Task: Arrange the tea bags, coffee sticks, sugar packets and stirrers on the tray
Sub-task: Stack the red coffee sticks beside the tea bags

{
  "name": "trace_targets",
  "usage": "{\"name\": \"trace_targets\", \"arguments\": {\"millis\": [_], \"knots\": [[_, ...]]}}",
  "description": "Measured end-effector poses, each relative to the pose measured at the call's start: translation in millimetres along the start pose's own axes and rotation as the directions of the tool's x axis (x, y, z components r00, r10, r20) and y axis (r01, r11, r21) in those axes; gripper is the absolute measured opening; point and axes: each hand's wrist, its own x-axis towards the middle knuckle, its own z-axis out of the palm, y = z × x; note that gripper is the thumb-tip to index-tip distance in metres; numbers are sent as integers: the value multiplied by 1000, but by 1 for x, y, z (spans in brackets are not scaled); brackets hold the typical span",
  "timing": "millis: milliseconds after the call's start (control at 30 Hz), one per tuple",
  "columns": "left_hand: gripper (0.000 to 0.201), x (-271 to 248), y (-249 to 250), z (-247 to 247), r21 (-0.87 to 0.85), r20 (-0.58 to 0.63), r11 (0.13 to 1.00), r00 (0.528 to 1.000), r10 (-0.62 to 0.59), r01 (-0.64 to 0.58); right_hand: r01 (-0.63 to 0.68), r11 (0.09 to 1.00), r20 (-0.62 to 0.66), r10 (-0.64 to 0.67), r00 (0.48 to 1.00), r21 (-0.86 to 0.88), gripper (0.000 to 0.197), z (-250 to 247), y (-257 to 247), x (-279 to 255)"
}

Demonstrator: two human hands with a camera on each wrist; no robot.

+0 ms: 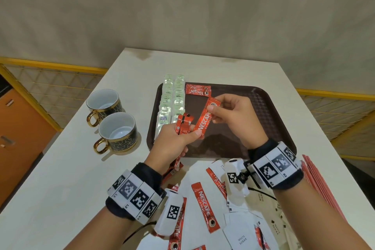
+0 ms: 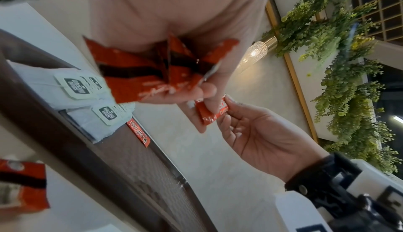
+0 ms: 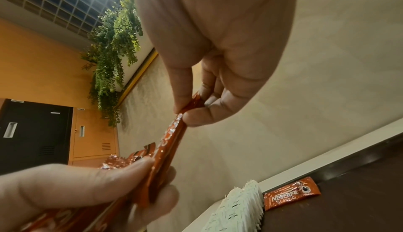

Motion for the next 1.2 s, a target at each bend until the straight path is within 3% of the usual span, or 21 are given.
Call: {"name": "trace_targets", "arguments": {"millis": [233, 333, 433, 500, 600, 667, 767, 933, 1200], "knots": [[11, 2, 3, -8, -45, -80, 996, 994, 74, -78, -43, 999, 6, 43, 999, 18, 8, -6, 6, 0], [11, 8, 7, -13, -34, -136, 995, 986, 93, -98, -59, 972, 22, 65, 998, -229, 14, -10, 15, 4], [6, 18, 11, -14, 83, -130, 988, 982, 138, -128, 82, 858, 118, -25, 993, -507, 30, -10, 9, 9], [13, 25, 14, -12, 170, -112, 978, 983, 144, -124, 197, 783, 248, -57, 967, -589, 41, -7, 0, 16], [16, 35, 19, -10, 220, -122, 969, 982, 144, -115, 268, 722, 394, 7, 919, -638, 21, -1, -2, 35], [12, 42, 21, -12, 227, -163, 967, 975, 150, -111, 228, 729, 382, 50, 923, -646, 12, -1, 3, 55], [5, 48, 20, -22, 181, -241, 978, 960, 145, -102, 148, 693, 253, 50, 966, -706, 16, -4, 18, 96], [8, 46, 15, -30, 126, -241, 989, 965, 106, -78, 51, 601, 158, 126, 979, -798, 20, 6, 57, 158], [14, 42, 11, -32, 67, -228, 995, 970, 85, -71, 119, 392, 178, 117, 977, -912, 22, 23, 83, 188]]}}
